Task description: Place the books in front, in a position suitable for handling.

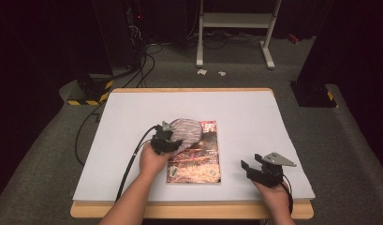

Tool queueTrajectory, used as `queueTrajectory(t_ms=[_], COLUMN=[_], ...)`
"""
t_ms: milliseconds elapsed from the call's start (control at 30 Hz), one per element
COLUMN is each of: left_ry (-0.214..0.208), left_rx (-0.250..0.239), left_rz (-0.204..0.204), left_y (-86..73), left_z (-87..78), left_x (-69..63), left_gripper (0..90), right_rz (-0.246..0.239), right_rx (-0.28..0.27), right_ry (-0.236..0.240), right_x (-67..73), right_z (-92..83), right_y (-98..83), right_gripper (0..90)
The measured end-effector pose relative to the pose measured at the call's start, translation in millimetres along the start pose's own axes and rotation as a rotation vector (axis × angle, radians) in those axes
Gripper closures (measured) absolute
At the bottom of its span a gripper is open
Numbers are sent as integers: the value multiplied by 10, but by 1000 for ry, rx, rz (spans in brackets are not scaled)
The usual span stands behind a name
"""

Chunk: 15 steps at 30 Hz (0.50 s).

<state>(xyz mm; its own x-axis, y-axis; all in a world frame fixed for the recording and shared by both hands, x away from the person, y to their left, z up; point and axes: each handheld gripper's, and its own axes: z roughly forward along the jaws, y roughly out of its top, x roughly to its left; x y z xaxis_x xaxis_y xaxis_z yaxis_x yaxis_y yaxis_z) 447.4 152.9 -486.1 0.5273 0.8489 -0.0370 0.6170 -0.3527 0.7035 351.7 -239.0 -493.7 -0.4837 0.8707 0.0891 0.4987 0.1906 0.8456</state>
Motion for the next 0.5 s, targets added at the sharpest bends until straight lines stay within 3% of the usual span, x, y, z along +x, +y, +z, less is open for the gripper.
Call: queueTrajectory(t_ms=[100, 233, 300, 500], left_ry=[9, 19, 15, -55], left_rx=[-4, -15, -14, -28], left_rz=[-27, -27, -11, 38], left_y=[-42, -22, 27, 229], left_z=[-34, 4, 52, 287], left_x=[57, -37, -120, -479], left_gripper=[582, 587, 586, 587], right_rz=[-9, -6, -4, 6], right_rx=[-5, -17, -17, -17], right_ry=[-1, -3, -4, -6], right_x=[7, 8, 0, -35], right_z=[-24, -68, -73, -82], right_y=[0, -1, -8, -21], right_gripper=[327, 327, 327, 328])
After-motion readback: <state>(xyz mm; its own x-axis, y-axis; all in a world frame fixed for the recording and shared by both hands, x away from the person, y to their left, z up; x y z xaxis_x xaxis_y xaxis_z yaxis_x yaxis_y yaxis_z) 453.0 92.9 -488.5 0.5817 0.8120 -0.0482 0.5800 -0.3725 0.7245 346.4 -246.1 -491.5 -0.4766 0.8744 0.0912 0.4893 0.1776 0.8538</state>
